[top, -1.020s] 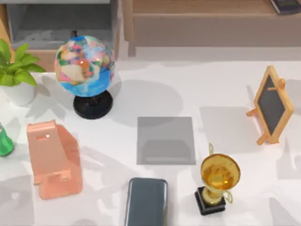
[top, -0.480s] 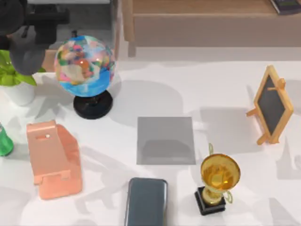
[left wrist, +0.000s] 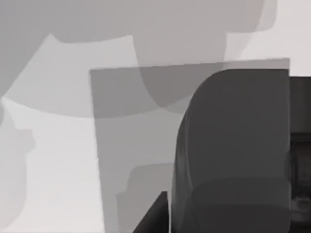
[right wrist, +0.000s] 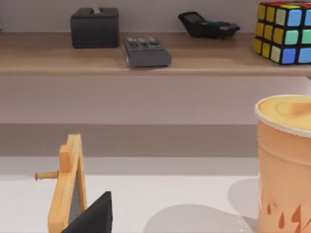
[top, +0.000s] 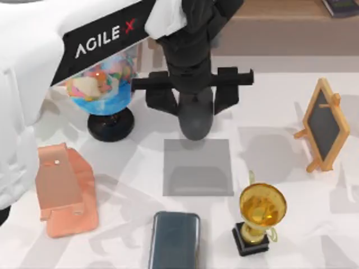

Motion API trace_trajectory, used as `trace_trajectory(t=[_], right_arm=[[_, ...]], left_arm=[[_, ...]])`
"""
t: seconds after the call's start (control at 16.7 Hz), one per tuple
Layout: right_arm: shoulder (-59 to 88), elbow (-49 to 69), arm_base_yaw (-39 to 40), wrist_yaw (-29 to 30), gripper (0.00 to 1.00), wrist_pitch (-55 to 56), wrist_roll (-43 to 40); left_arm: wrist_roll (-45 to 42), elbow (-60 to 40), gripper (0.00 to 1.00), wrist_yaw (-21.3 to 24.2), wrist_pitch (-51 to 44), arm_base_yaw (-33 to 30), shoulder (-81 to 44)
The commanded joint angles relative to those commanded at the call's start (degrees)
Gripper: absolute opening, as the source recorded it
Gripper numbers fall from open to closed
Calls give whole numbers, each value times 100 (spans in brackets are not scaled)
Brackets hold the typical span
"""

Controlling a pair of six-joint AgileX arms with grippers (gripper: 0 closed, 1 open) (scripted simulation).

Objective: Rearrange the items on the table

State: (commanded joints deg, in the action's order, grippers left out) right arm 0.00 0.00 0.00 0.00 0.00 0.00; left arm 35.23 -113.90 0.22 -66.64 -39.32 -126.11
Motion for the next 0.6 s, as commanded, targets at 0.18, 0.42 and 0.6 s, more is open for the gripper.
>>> trace_trajectory(t=[0.18,0.42,0.6], right_arm=[[0,0,0,0,100,0,0],[0,0,0,0,100,0,0],[0,0,0,0,100,0,0]], left_arm=[[399,78,0,-27,77,-231,-740],[503,178,0,-53,106,-241,-936],[490,188,0,-53,115,-223,-940]])
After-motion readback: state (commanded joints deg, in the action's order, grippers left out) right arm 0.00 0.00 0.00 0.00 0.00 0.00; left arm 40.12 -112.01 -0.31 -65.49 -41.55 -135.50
